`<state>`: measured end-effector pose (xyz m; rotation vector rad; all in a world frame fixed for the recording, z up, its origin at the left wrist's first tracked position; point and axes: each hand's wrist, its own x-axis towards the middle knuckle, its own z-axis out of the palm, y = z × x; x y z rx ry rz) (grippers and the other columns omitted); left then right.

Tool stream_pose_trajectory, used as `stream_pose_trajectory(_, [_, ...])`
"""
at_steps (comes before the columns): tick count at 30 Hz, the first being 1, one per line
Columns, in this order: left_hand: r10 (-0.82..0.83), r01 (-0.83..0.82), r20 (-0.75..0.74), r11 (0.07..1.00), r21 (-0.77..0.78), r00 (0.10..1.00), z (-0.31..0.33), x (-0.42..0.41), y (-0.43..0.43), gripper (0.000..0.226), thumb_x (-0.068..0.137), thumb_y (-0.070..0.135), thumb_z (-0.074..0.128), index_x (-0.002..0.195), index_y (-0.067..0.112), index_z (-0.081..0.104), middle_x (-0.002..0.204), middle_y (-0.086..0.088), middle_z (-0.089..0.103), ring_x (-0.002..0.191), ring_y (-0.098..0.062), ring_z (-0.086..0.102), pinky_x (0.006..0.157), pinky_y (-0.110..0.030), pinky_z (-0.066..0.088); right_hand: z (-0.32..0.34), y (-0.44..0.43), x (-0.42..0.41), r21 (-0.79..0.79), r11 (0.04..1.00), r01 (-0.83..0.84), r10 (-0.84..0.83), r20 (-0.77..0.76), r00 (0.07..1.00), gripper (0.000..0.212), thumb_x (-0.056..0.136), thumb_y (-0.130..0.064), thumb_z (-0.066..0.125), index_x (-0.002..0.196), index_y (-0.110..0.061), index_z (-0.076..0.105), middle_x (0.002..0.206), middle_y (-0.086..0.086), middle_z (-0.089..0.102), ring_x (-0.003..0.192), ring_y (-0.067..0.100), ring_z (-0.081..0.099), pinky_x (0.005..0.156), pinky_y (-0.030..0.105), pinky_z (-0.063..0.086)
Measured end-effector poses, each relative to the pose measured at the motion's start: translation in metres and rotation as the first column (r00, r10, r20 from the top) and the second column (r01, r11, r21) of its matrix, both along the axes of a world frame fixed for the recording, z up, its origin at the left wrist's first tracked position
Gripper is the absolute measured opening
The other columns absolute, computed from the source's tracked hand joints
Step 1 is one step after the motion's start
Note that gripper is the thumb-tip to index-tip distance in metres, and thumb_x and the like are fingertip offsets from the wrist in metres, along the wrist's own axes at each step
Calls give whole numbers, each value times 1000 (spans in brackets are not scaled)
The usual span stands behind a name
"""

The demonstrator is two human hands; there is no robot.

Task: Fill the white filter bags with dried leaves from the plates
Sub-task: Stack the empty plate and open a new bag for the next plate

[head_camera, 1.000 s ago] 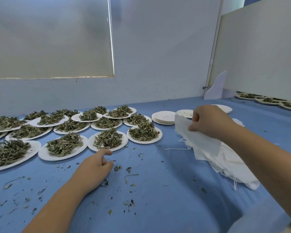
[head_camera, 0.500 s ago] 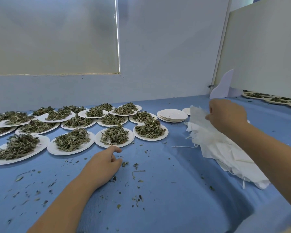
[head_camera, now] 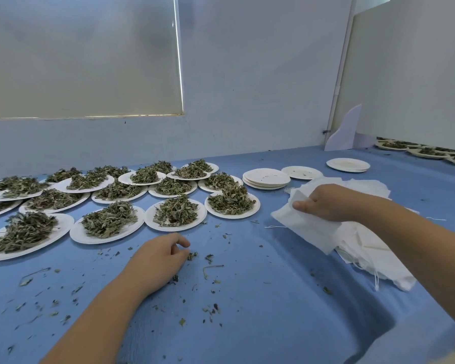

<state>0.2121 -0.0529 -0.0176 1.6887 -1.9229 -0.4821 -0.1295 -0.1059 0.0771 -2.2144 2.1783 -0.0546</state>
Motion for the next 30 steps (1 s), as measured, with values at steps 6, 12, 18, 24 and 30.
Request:
stream_pose_trajectory(6, [-10, 10, -23, 1000, 0, 1000, 1, 0, 1, 8, 97, 32, 52, 99, 36, 59, 73, 5, 64, 54, -5, 61, 52, -17, 44, 21, 20, 18, -182, 982, -55, 88, 177, 980, 47, 94, -50, 49, 64, -14, 49, 66, 0, 50, 59, 13, 44, 51, 27, 26])
stream_pose_trajectory(12, [82, -95, -196, 994, -59, 977, 19, 19, 12, 12, 96, 29, 54, 98, 37, 63, 84, 6, 61, 70, -13, 60, 57, -19, 45, 42, 59, 74, -286, 912, -293, 406, 550, 730, 17, 83, -41, 64, 74, -25, 64, 65, -11, 62, 52, -1, 57, 43, 15, 41])
stream_pose_trajectory(18, [241, -280, -436, 960, -25, 867, 34, 63, 55, 15, 95, 24, 56, 91, 33, 67, 84, -6, 67, 63, -6, 63, 55, -20, 48, 47, 85, 155, -297, 781, -549, 517, 801, 302, 15, 87, -18, 63, 86, -32, 70, 81, -9, 72, 68, 6, 68, 52, 15, 49])
stream_pose_trajectory(24, [401, -418, -435, 906, 61, 806, 41, 127, 111, 18, 96, 18, 54, 83, 25, 66, 81, 2, 70, 57, -5, 60, 55, -24, 48, 29, 82, 237, -224, 719, -658, 302, 953, 5, 12, 86, -21, 66, 93, -27, 73, 92, 2, 75, 79, 21, 73, 57, 27, 55])
stream_pose_trajectory(30, [627, -637, -343, 764, 99, 699, 43, 185, 156, 17, 93, 22, 52, 91, 12, 66, 81, -2, 68, 51, -7, 59, 54, -27, 45, -25, 75, 301, -49, 714, -698, 26, 999, -43, 16, 89, -18, 63, 102, -22, 73, 95, 7, 75, 81, 26, 72, 60, 31, 56])
